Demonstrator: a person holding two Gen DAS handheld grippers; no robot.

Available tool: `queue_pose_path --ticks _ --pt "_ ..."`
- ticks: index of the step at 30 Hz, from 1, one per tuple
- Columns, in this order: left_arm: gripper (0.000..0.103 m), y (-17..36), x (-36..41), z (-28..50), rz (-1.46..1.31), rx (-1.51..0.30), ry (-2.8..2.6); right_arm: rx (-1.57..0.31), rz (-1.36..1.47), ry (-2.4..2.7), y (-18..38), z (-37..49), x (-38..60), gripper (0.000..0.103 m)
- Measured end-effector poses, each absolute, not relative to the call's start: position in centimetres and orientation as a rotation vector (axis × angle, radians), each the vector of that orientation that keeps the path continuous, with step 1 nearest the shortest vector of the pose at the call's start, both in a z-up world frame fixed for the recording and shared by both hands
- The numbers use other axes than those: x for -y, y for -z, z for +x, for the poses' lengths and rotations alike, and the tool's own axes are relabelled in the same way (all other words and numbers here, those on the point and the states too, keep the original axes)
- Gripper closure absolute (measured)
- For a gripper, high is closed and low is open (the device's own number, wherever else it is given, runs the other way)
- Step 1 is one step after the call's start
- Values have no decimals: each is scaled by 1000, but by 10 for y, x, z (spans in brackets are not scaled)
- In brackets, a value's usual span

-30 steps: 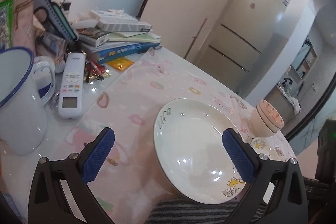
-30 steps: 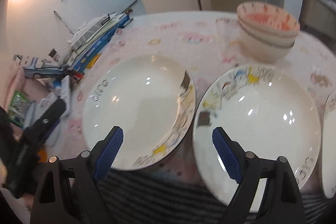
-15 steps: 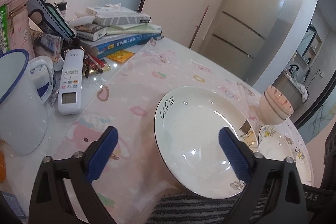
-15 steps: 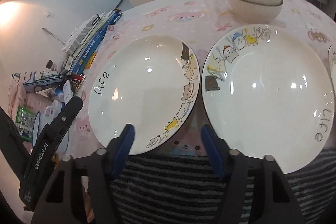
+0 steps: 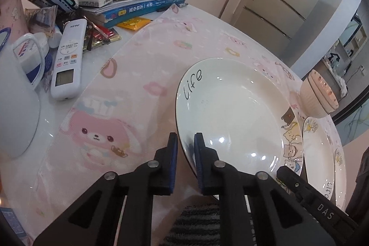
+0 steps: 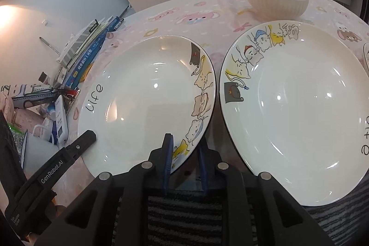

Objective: Organize plates and bowls
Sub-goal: 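Close the left tool on the plate rim while the right tool closes beside it, then lift the white plate with both tools and carry it over the other white plate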

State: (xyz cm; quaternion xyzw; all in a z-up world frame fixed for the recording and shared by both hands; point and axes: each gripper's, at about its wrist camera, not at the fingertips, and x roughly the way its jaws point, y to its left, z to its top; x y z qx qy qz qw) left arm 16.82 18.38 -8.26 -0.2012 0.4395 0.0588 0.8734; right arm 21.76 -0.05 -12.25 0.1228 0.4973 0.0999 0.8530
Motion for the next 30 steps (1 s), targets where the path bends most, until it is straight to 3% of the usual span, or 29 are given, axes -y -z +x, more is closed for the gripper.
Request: queue_pose_path --ticks 16,30 --pt "90 66 -171 157 -339 -848 -98 -964 199 -269 98 205 5 78" --pt "89 9 -125 139 -305 -755 -41 -866 220 -308 38 174 60 76"
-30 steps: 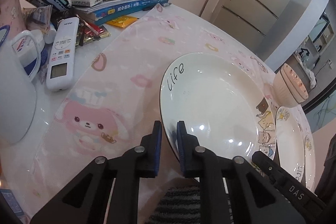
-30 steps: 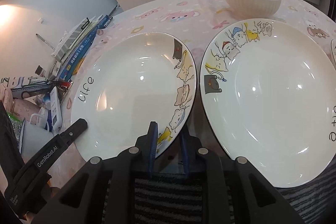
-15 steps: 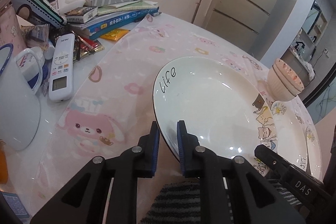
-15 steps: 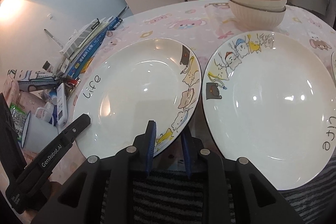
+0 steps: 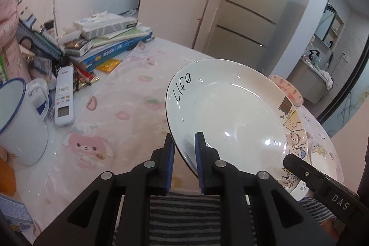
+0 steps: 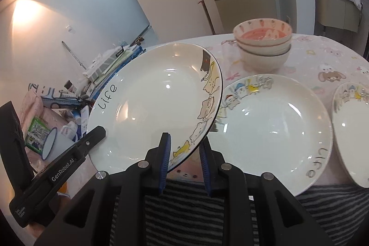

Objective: Organize plates and bowls
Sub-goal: 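Lift the white plate with both tools and carry it over the other white plate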

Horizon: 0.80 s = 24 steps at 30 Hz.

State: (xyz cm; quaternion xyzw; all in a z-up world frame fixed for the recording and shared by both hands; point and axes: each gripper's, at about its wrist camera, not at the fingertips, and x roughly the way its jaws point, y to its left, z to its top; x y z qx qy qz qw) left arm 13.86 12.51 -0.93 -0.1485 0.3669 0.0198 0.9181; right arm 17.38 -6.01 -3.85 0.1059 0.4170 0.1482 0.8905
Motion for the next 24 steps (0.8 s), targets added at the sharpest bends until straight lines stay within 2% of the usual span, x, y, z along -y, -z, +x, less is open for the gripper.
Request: queue_pose_path --ticks 10,24 --pt "86 -8 -43 131 -210 -752 31 -842 273 -254 31 150 145 75" --pt "84 43 7 156 -170 -915 75 -906 263 -193 62 161 185 74"
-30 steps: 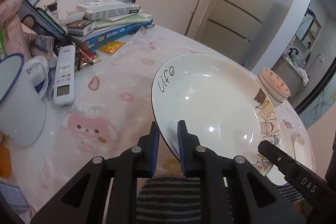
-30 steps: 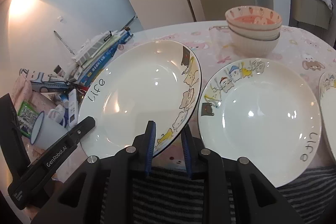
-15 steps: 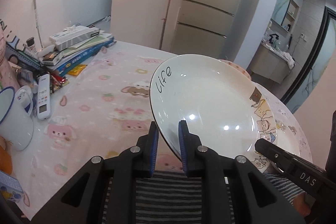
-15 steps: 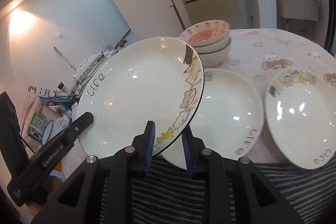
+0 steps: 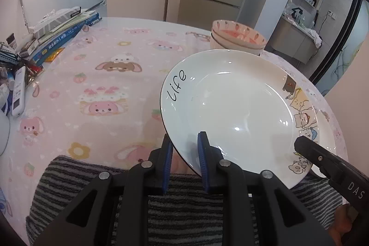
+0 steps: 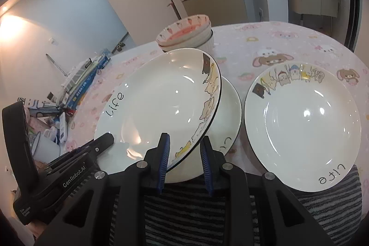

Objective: Organize plates and bowls
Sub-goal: 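Lift the white plate with both tools and carry it over the other white plate, then lower the plate onto the other white plate and open both tools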

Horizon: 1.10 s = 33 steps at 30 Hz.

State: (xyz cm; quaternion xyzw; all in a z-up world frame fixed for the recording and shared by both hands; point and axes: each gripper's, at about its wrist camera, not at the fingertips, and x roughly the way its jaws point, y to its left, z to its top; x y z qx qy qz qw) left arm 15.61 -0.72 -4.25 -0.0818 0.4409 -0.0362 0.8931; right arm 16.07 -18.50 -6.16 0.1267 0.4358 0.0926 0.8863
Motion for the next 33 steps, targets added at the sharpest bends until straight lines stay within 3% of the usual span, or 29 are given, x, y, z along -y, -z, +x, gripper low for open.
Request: queue_pose_path --ticks 20,22,24,27,30,33 --pt "79 62 22 157 -97 -922 125 -1007 232 -121 87 166 188 70" --pt "77 62 23 156 -90 -917 131 -1030 253 -128 91 169 190 63" --pt "58 60 26 153 -73 -897 140 -1037 265 -139 93 171 191 61" --pt "37 53 32 145 -34 -842 140 -1035 254 -166 92 170 189 54" --pt "28 49 31 143 -30 -812 143 -1032 260 -181 92 170 190 53" --pt "25 44 27 139 -51 -776 150 -984 271 -203 86 163 193 52"
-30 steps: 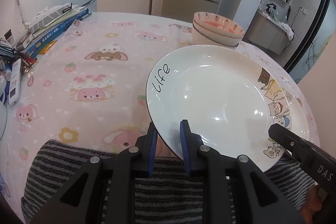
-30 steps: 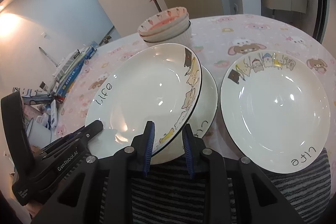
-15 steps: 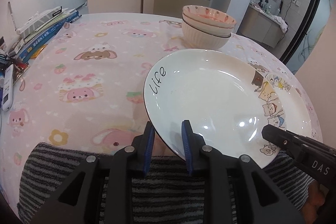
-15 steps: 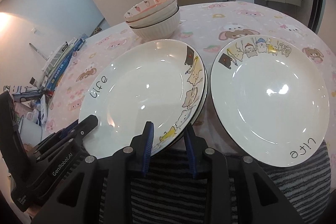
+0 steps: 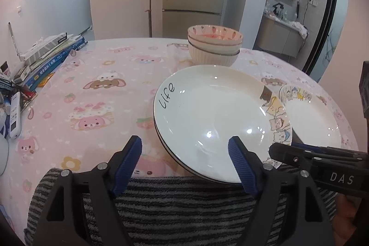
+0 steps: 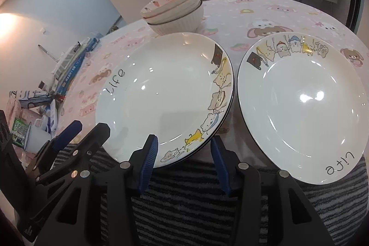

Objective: Organize plates and bowls
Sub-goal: 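Lower the plate onto the other white plate and open both tools, then pull both tools back up from the stacked plates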

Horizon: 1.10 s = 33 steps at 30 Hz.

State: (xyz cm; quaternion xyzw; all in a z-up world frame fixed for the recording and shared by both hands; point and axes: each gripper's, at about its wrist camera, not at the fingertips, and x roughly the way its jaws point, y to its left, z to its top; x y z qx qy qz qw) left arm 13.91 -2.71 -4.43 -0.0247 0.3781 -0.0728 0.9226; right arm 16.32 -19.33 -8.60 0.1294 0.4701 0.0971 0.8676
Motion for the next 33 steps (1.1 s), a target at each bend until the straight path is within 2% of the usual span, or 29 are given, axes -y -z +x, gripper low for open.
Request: queue_pose_path --ticks 3,5,7,9,12,18,25,26,27,33 --pt "17 34 27 129 -54 -698 165 -846 214 -205 69 147 192 39" --pt "12 24 29 119 -41 -620 164 -696 135 -179 54 129 191 33" --pt "7 14 30 107 -27 -529 165 -555 85 -151 42 111 194 18" --pt "0 5 29 95 -24 -435 164 -430 56 -114 32 95 200 13" --pt "0 -3 27 84 -33 -339 165 -284 25 -72 20 72 208 13" --pt "0 -9 33 67 8 -238 162 -126 -52 7 14 40 220 12" --pt "0 -8 30 40 22 -92 108 -86 -76 49 16 21 223 11" --pt "0 -8 29 40 19 -86 90 -64 -69 46 15 16 224 11" --pt "0 -9 26 38 11 -73 76 -51 -66 40 15 14 225 0" --pt "0 -9 21 33 -13 -45 93 -9 -87 35 15 5 220 0"
